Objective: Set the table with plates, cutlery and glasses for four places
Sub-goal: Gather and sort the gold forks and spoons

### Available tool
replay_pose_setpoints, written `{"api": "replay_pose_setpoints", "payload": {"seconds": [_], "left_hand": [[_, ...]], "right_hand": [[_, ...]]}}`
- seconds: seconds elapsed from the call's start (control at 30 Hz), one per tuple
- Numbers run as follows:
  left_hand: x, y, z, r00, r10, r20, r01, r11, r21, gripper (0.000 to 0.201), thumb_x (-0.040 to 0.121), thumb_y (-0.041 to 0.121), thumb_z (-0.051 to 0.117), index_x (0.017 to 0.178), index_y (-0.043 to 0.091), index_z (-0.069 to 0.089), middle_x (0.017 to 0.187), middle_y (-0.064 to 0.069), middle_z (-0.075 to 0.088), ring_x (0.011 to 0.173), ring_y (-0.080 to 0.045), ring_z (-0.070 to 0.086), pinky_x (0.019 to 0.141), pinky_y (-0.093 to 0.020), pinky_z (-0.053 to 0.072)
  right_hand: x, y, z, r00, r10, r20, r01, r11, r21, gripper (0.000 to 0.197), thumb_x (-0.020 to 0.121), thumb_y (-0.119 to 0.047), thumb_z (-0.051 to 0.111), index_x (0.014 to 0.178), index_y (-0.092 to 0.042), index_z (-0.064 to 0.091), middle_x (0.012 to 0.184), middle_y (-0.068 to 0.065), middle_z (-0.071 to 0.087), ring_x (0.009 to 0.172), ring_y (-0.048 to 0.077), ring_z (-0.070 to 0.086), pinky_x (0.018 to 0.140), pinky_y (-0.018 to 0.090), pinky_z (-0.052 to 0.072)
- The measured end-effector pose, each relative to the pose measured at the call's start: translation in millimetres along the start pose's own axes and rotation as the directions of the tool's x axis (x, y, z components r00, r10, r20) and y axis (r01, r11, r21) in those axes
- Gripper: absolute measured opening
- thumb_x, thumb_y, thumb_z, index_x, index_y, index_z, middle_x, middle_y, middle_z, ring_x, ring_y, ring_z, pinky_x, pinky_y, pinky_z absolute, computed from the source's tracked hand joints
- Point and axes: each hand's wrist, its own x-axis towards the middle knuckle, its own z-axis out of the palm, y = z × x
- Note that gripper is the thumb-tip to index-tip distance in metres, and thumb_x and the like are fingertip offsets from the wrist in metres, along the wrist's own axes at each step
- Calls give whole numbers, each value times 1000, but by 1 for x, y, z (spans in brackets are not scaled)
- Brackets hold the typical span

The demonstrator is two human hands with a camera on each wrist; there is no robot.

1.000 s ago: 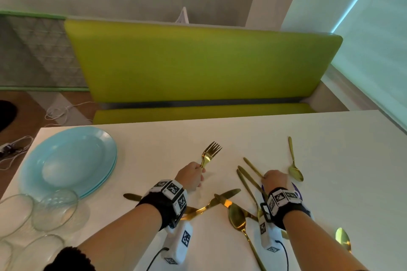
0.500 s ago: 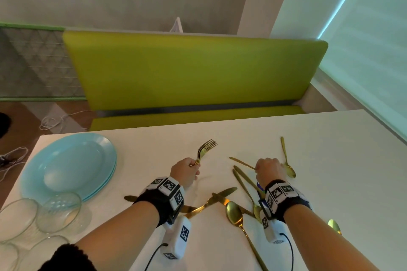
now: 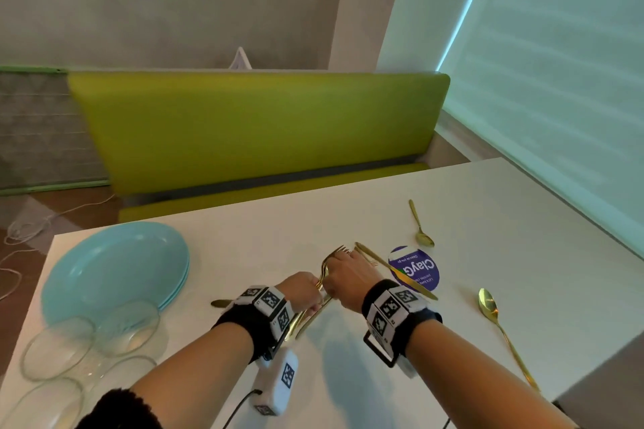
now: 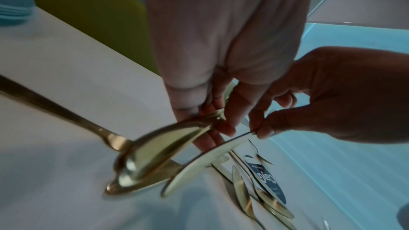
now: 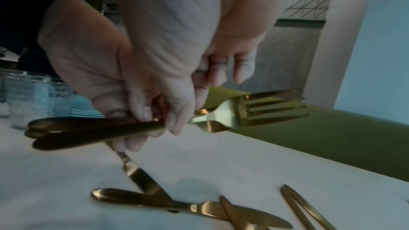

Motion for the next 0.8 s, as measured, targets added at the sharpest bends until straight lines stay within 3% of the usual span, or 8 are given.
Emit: {"api": "replay_pose_setpoints", "payload": {"seconds": [0.13, 0.23, 0.37, 0.43, 0.5, 0.67, 0.8], "left_hand": [[-16, -8, 3, 996, 50, 81, -54, 997, 54, 12, 59, 0, 53, 63, 11, 52, 62, -5, 52, 66, -22, 49, 65, -27, 40], [-29, -13, 10, 991, 80, 110, -93, 989, 113, 10, 67, -3, 53, 69, 7, 53, 67, -8, 53, 70, -22, 48, 66, -25, 39], [-36, -19, 25, 987, 110, 119, -123, 987, 107, 19, 75, -3, 56, 62, 10, 55, 63, -3, 57, 61, -13, 54, 64, -21, 52], [-39, -19, 31, 983, 128, 129, -137, 988, 67, 21, 79, -5, 54, 63, 10, 54, 63, -2, 56, 56, -9, 52, 51, -8, 47], [-37, -20, 34, 984, 136, 115, -142, 989, 49, 23, 81, -4, 52, 63, 11, 53, 61, 0, 55, 54, -6, 50, 39, -3, 39], [-18, -18, 36, 988, 99, 121, -90, 993, -78, 21, 81, -7, 51, 66, 7, 55, 67, -7, 56, 56, -12, 51, 49, -14, 42], [5, -11, 37, 996, 57, 74, -42, 980, -196, 20, 87, -5, 48, 73, 8, 55, 68, -7, 54, 61, -15, 50, 58, -23, 43]], "right_hand": [[-12, -23, -11, 1000, -2, 23, 2, 1000, -22, 30, 94, -12, 45, 120, -12, 60, 120, 11, 54, 118, 28, 43, 98, 38, 35], [-20, -34, -13, 1000, 4, 20, -4, 1000, -16, 30, 96, -13, 43, 119, -12, 61, 118, 11, 54, 115, 29, 44, 94, 38, 38], [-33, -42, -1, 999, 50, 22, -51, 998, 21, 28, 96, -17, 43, 114, -13, 64, 114, 10, 56, 112, 28, 46, 93, 38, 40], [-39, -40, 7, 996, 84, 7, -85, 995, 58, 26, 95, -19, 46, 114, -14, 64, 115, 11, 57, 114, 29, 47, 95, 40, 41], [-43, -37, 14, 995, 94, -11, -93, 992, 89, 26, 95, -21, 47, 113, -14, 64, 116, 11, 57, 115, 30, 47, 95, 40, 41], [-38, -23, 26, 983, 91, -159, -53, 972, 231, 20, 87, -12, 57, 102, -10, 70, 97, 15, 65, 99, 35, 58, 82, 42, 48], [-35, 2, 36, 951, 274, -141, -193, 886, 421, 23, 90, -14, 54, 108, -14, 68, 106, 9, 64, 105, 27, 57, 90, 37, 46]]}}
